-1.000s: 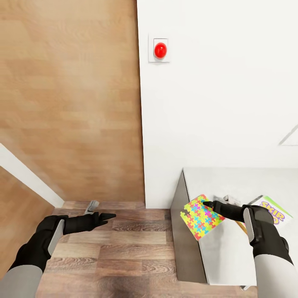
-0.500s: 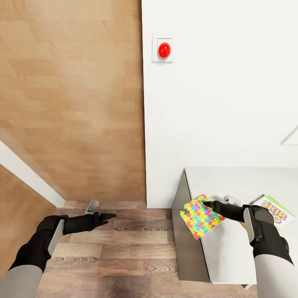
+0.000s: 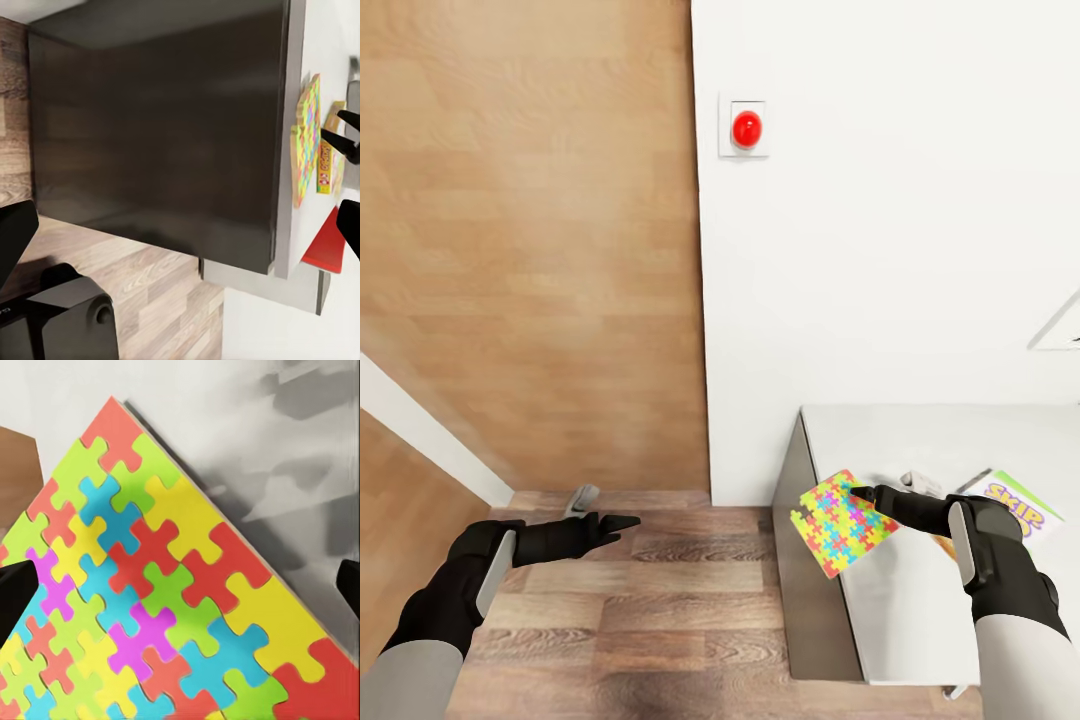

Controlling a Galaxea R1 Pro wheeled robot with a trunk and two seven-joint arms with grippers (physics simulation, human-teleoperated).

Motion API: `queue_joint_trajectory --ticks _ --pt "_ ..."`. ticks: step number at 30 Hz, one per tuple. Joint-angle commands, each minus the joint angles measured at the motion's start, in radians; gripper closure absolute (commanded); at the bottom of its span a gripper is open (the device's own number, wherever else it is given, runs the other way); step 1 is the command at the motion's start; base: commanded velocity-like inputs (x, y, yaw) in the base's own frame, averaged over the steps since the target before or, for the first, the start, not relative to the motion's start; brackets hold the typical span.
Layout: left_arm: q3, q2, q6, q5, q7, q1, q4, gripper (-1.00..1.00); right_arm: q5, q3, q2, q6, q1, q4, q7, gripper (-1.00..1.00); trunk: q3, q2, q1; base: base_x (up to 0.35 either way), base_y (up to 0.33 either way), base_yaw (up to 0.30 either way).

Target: Put all the toys in the child's room - the three board games (two on the bed and one on the table), the two jigsaw puzzles on the table, and the tennis ball on the table - inside the toy box on the table in the child's room.

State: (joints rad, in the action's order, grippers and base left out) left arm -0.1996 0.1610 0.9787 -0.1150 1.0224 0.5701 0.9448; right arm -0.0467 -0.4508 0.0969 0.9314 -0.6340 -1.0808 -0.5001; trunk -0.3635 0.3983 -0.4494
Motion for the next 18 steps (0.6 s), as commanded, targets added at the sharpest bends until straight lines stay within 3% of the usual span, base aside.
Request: queue_joint_trajectory --ticks 1,18 --pt "-0.001 0.000 0.006 -0.003 0.001 0.001 0.000 -1.00 -0.005 -0.002 0.000 0.004 -0.001 -0.001 -0.006 -1.00 0.000 0.002 -0.001 0.000 0.000 -0.100" --pt "-0.001 0.000 0.006 -0.003 0.001 0.001 0.000 -1.00 -0.005 -0.002 0.000 0.004 -0.001 -0.002 -0.007 -1.00 0.025 0.002 -0.001 0.000 0.000 -0.103"
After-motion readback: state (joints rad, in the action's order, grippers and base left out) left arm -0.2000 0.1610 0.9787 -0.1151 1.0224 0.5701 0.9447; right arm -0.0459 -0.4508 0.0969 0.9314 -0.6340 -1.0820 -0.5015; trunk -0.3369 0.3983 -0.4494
